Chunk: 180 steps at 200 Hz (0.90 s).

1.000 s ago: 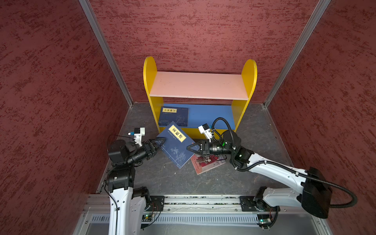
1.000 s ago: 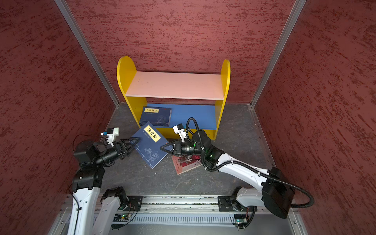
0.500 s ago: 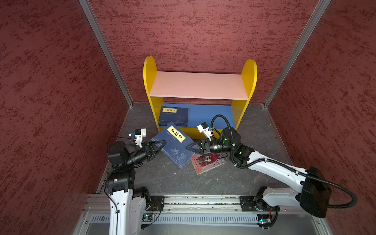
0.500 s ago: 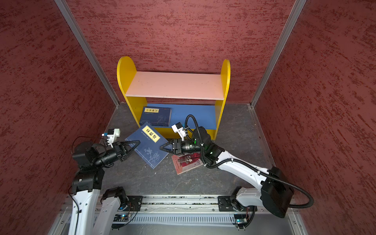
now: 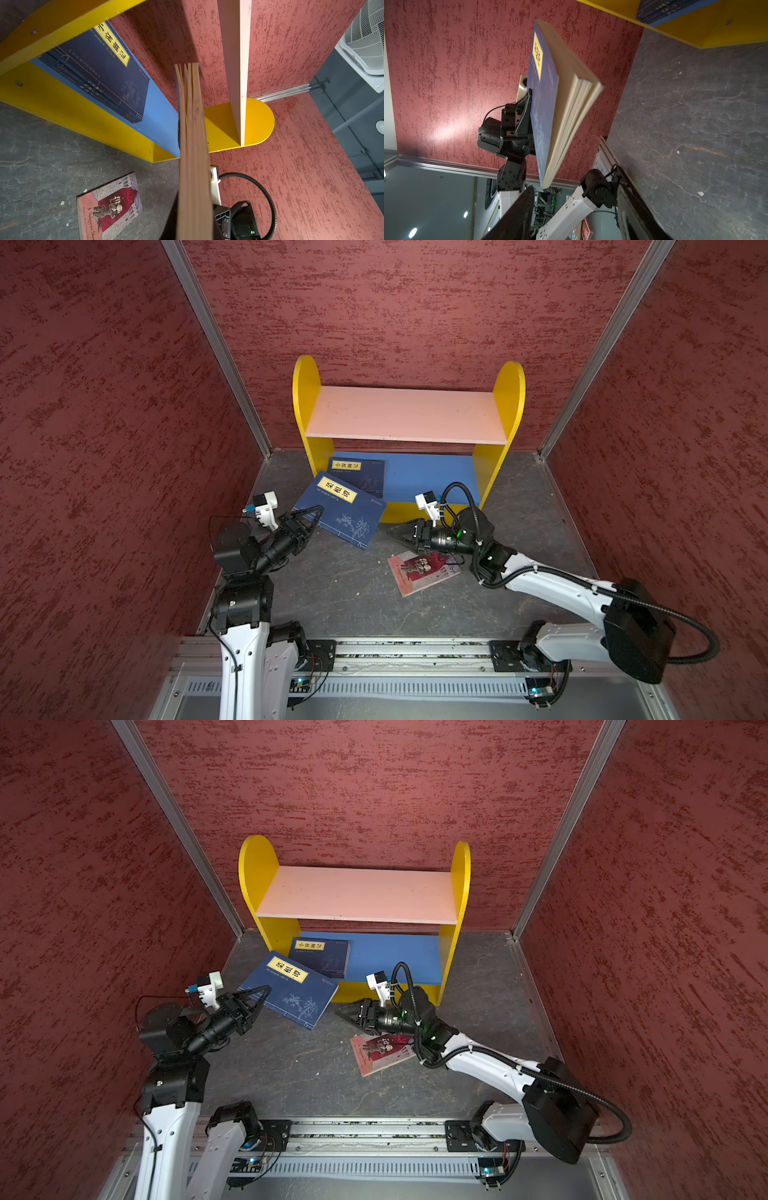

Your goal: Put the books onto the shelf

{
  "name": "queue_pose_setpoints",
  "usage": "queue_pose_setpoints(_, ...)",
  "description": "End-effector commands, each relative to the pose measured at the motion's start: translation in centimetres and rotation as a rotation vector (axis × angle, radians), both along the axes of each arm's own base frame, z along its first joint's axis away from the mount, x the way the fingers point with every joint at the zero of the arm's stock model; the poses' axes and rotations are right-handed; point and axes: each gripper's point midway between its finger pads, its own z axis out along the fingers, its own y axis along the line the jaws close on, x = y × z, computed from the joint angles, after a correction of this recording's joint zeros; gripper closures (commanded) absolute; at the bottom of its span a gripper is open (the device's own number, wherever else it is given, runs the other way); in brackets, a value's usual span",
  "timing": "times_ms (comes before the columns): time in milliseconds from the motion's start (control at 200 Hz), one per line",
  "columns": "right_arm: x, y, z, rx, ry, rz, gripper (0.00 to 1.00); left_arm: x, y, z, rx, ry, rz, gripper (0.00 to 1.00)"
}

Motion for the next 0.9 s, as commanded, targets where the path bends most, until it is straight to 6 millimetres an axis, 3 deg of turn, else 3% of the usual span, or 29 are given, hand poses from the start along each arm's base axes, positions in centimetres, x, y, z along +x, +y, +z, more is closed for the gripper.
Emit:
queue_pose_setpoints(0, 0.9, 0.2, 2.1, 0.113, -0.012, -0.047, 0.35, 0.3, 0.5, 2.1, 0.000, -0.077, 0.039, 1.00)
queue_pose_setpoints(346, 1.7, 1.6, 4.6, 0.240, -0.022, -0.043, 0.34, 1.1, 0.8, 1.1, -0.008, -0.039, 0.065, 1.00)
queue_pose_setpoints(366, 2.0, 2.0, 3.8, 0.228, -0.007, -0.043, 0.34, 1.2, 0.8, 0.9, -0.007, -0.036, 0.066, 1.00)
queue_pose_setpoints(556, 2.5, 3.1, 4.8, 0.267, -0.014, -0.024, 0.34, 1.6, 0.6, 0.3, -0.014, -0.015, 0.057, 1.00)
queue_pose_setpoints(897, 3.5, 4.6, 4.6, 0.301, 0.010, -0.007, 0.34, 2.2, 0.4, 0.6, -0.044, -0.012, 0.051, 1.00)
